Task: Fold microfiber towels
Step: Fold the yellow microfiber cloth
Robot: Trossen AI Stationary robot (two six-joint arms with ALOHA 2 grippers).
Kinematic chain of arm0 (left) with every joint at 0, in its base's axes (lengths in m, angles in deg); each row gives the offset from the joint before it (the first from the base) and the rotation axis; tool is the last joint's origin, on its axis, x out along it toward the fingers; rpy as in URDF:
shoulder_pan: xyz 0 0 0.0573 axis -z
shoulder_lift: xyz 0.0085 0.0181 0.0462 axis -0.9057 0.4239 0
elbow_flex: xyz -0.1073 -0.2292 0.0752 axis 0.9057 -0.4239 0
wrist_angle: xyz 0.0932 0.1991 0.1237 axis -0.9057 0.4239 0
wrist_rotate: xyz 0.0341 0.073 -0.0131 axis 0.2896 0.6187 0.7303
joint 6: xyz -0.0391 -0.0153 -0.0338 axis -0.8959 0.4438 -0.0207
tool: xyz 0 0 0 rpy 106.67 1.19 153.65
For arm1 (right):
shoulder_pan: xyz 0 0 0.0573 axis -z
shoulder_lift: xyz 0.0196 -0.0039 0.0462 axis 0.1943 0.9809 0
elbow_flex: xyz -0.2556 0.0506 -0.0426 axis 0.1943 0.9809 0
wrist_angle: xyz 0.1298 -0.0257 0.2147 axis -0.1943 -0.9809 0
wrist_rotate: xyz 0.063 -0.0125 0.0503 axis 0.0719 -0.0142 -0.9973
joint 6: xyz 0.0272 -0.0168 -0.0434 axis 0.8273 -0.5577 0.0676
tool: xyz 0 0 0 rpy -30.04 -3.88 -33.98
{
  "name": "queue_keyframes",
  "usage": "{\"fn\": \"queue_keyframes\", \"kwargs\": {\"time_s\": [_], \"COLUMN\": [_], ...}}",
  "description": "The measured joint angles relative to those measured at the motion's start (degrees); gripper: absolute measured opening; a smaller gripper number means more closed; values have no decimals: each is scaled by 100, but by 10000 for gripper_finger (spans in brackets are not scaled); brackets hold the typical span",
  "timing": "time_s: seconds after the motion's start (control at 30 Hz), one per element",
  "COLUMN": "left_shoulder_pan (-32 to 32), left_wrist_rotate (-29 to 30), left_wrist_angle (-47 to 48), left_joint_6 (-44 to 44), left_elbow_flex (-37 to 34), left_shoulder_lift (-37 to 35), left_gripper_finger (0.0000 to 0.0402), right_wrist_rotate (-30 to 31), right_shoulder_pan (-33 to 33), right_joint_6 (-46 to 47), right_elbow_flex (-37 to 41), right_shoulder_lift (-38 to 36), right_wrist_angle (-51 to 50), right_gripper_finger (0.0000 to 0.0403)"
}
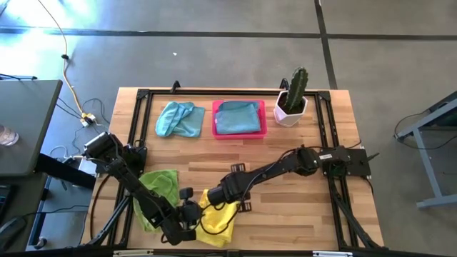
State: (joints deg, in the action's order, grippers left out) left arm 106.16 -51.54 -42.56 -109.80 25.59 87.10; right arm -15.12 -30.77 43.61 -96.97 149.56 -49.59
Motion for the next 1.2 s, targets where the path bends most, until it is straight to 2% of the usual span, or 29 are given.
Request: {"fn": "queue_keyframes", "kwargs": {"time_s": [0.27,0.47,0.6,0.73,0.83,0.97,1.1,1.2], "left_shoulder_pan": [-3,-150,-345,-639,-892,-1265,-1722,-2117], "left_wrist_rotate": [-185,-311,-301,-432,-501,-500,-477,-578], "left_wrist_angle": [29,27,24,-32,-55,-100,-209,-429], "left_joint_6": [-767,-1682,-1923,-1790,-1662,-1158,208,1264], "left_elbow_flex": [4,4,4,3,4,14,13,8], "left_shoulder_lift": [0,0,120,420,549,607,601,603], "left_gripper_finger": [78,78,78,78,78,78,78,78], "right_wrist_rotate": [698,1296,1444,1325,1091,941,844,844], "right_shoulder_pan": [182,24,-83,-146,-149,-158,-158,-151], "right_joint_6": [94,243,497,967,1342,1620,1634,1661], "right_elbow_flex": [0,100,1090,2593,3693,5096,6323,7130], "right_shoulder_lift": [-504,-587,-877,-1677,-2500,-3681,-4489,-4788], "right_wrist_angle": [2,11,51,440,1294,3228,5224,6513], "right_gripper_finger": [139,139,139,139,139,139,139,139]}}
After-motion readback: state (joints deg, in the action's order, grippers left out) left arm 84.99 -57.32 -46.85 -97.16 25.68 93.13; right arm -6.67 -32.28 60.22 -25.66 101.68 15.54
